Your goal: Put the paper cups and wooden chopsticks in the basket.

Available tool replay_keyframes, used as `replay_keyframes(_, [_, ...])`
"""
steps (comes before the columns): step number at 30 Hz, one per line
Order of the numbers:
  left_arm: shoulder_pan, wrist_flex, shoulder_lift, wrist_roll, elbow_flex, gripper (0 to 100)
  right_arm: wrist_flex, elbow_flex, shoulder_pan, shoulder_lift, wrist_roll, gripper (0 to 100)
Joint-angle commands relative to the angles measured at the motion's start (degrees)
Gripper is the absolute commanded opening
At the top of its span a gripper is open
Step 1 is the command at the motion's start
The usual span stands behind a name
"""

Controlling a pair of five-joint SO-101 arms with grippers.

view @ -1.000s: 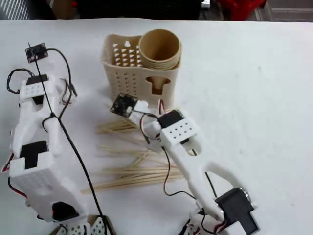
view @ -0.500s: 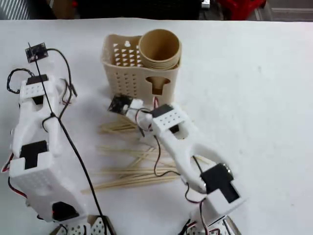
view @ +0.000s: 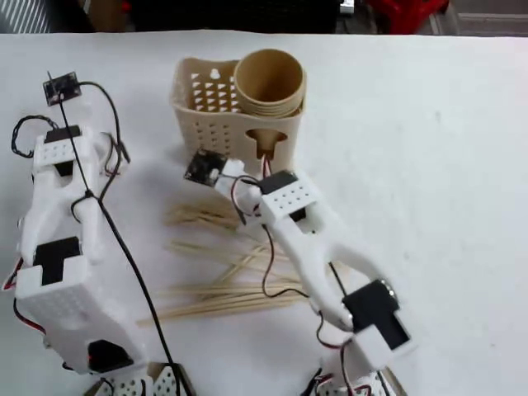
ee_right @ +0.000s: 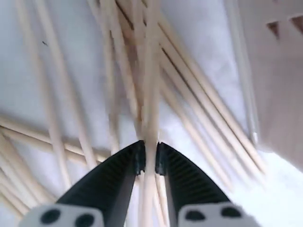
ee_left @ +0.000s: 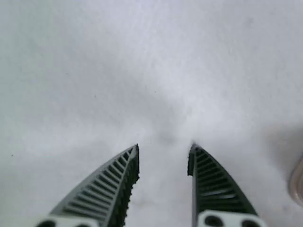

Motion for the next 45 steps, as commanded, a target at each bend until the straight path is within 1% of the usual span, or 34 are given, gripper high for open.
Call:
replay_keyframes(1, [0.75,-1.14,-0.40,0.44,-0.53,18,1.45,-2.46,0.48,-5.85,0.00,1.3])
replay_keyframes(4, [0.75,-1.14,-0.40,0.44,-0.53,18,1.45,-2.11,0.66,-7.69,-0.18,1.6])
replay_keyframes(8, [0.75,-1.14,-0.40,0.44,-0.53,18,1.54,-3.60,0.22,-12.26,-4.66,1.6])
replay_keyframes(10, [0.75,-1.14,-0.40,0.44,-0.53,18,3.38,-5.80,-0.31,-16.57,-7.30,1.6])
replay_keyframes(12, [0.75,-1.14,-0.31,0.44,-0.62,18,5.76,-9.67,-1.10,-21.85,-10.99,1.6])
replay_keyframes(15, [0.75,-1.14,-0.31,0.44,-0.70,18,6.20,-17.85,-3.03,-29.41,-16.70,1.6])
replay_keyframes(19, [0.75,-1.14,-0.31,0.44,-0.62,18,-1.10,-29.01,-6.90,-32.57,-22.68,1.6])
replay_keyframes(21, [0.75,-1.14,-0.31,0.44,-0.53,18,-7.78,-32.70,-7.96,-30.90,-24.00,1.6])
replay_keyframes(26, [0.75,-1.14,-0.31,0.44,-0.35,18,-30.64,-35.78,-8.22,-19.82,-23.91,1.8])
replay_keyframes(28, [0.75,-1.14,-0.31,0.44,-0.26,18,-36.35,-37.10,-8.04,-14.37,-23.82,1.8])
replay_keyframes(34, [0.75,-1.14,-0.31,0.44,-0.26,18,-40.57,-44.92,-5.14,-0.84,-24.18,1.8])
replay_keyframes(38, [0.75,-1.14,-0.31,0.44,-0.26,18,-39.96,-46.51,-3.38,4.44,-24.26,1.8])
replay_keyframes(40, [0.75,-1.14,-0.31,0.44,-0.26,18,-37.23,-46.51,-3.12,5.76,-24.26,2.2])
replay_keyframes(42, [0.75,-1.14,-0.31,0.44,-0.26,18,-34.51,-46.51,-3.03,6.29,-24.26,6.7])
replay_keyframes(45, [0.75,-1.14,-0.31,0.44,-0.26,18,-32.04,-46.51,-3.03,6.11,-24.26,17.0])
